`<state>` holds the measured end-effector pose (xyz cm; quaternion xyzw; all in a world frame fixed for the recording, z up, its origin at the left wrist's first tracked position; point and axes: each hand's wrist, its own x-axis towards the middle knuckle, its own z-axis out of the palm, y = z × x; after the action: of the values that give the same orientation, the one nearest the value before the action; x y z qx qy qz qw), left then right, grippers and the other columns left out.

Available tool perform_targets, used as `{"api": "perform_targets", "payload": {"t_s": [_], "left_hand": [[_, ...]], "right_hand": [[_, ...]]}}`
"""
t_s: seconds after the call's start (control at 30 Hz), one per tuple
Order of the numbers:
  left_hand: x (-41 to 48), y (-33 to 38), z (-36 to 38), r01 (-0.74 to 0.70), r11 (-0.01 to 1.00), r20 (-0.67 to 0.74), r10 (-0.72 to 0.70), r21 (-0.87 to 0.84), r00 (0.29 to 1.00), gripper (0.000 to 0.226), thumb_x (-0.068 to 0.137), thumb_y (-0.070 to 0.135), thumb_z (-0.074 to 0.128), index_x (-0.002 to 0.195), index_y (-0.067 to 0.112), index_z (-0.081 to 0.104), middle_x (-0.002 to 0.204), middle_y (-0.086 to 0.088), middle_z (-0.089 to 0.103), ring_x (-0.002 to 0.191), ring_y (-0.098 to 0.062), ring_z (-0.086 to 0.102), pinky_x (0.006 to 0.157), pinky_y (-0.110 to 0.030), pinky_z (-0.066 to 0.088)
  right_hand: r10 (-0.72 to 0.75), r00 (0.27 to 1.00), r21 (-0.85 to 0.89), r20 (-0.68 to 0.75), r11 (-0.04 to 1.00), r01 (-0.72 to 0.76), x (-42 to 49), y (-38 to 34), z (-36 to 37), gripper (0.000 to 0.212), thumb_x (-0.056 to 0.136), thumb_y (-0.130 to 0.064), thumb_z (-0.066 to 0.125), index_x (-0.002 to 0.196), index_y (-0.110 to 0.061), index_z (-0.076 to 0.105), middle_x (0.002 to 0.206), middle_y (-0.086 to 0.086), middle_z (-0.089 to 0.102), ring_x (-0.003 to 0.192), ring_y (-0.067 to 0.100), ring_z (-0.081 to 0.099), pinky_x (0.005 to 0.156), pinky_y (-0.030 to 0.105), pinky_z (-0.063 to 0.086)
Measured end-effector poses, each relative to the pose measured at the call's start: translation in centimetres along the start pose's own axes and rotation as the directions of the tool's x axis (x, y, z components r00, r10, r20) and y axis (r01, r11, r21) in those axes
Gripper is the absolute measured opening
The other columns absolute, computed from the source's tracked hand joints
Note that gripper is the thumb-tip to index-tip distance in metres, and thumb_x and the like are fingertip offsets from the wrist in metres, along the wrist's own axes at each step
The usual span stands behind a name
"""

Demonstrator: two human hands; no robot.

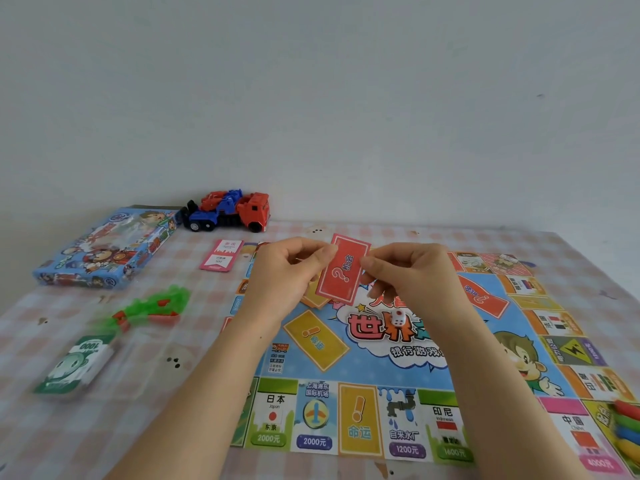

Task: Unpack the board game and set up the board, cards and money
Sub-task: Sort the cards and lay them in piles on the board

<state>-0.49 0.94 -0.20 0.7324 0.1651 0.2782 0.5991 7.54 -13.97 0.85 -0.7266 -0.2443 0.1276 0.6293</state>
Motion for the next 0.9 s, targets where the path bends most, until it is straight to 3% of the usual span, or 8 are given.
{"api": "perform_targets", "payload": {"t_s": [0.2, 0.33, 0.43, 0.63, 0.77, 0.9], "left_hand": [[0.3, -0.3, 0.2, 0.033, 0.998, -0.043, -0.036, -0.062, 0.998, 0.006, 0.085, 0.020, 0.068, 0.081, 0.016, 0.069, 0.065, 0.001, 0.066, 0.049, 0.000, 0.056, 0.044, -0.015, 0.043], [0.4, -0.7, 0.3, 0.121, 0.979, -0.130, -0.143, -0.163, 0.981, 0.010, 0.086, 0.024, 0.067, 0.088, 0.014, 0.070, 0.067, 0.003, 0.066, 0.048, 0.000, 0.054, 0.041, -0.012, 0.039], [0.5, -1.0, 0.6, 0.148, 0.967, -0.191, -0.188, -0.208, 0.963, 0.015, 0.085, 0.026, 0.068, 0.093, 0.013, 0.071, 0.064, 0.002, 0.061, 0.045, -0.001, 0.047, 0.041, -0.010, 0.038], [0.3, -1.0, 0.8, 0.176, 0.927, -0.254, -0.267, -0.330, 0.930, 0.019, 0.083, 0.027, 0.071, 0.095, 0.013, 0.072, 0.070, 0.007, 0.065, 0.046, -0.001, 0.048, 0.047, -0.014, 0.040], [0.2, -0.7, 0.8, 0.195, 0.922, -0.251, -0.287, -0.336, 0.925, 0.011, 0.082, 0.027, 0.072, 0.086, 0.017, 0.071, 0.072, 0.005, 0.066, 0.052, -0.004, 0.047, 0.041, -0.009, 0.037], [-0.3, -0.3, 1.1, 0.201, 0.933, -0.218, -0.272, -0.299, 0.937, 0.007, 0.082, 0.027, 0.072, 0.081, 0.021, 0.069, 0.077, 0.005, 0.070, 0.056, -0.006, 0.049, 0.039, -0.009, 0.035]], "right_hand": [[-0.111, 0.989, -0.119, -0.096, 0.988, 0.100, 0.1, 0.4, 0.6, 0.003, 0.082, -0.019, 0.073, 0.080, -0.017, 0.073, 0.066, 0.000, 0.071, 0.051, 0.005, 0.062, 0.049, 0.019, 0.050], [-0.261, 0.955, -0.365, -0.137, 0.910, 0.197, 0.0, 0.6, 1.6, 0.031, 0.072, -0.037, 0.080, 0.098, -0.022, 0.072, 0.074, -0.010, 0.069, 0.068, 0.002, 0.065, 0.062, 0.014, 0.053], [-0.297, 0.950, -0.457, -0.100, 0.862, 0.221, -0.3, 0.6, 2.6, 0.048, 0.070, -0.044, 0.079, 0.112, -0.025, 0.067, 0.079, -0.012, 0.068, 0.070, 0.002, 0.065, 0.069, 0.024, 0.056], [-0.398, 0.917, -0.630, -0.032, 0.720, 0.291, -0.5, 0.7, 4.4, 0.065, 0.070, -0.058, 0.071, 0.127, -0.031, 0.054, 0.096, -0.012, 0.067, 0.078, 0.006, 0.063, 0.072, 0.025, 0.053], [-0.410, 0.912, -0.671, -0.015, 0.680, 0.295, -0.3, 1.0, 4.6, 0.064, 0.076, -0.047, 0.070, 0.133, -0.027, 0.050, 0.104, -0.008, 0.061, 0.084, 0.008, 0.057, 0.070, 0.021, 0.047], [-0.423, 0.904, -0.646, -0.060, 0.707, 0.288, 0.0, 1.2, 4.1, 0.062, 0.077, -0.032, 0.071, 0.135, -0.022, 0.051, 0.108, -0.002, 0.059, 0.086, 0.011, 0.055, 0.071, 0.023, 0.046]]}}
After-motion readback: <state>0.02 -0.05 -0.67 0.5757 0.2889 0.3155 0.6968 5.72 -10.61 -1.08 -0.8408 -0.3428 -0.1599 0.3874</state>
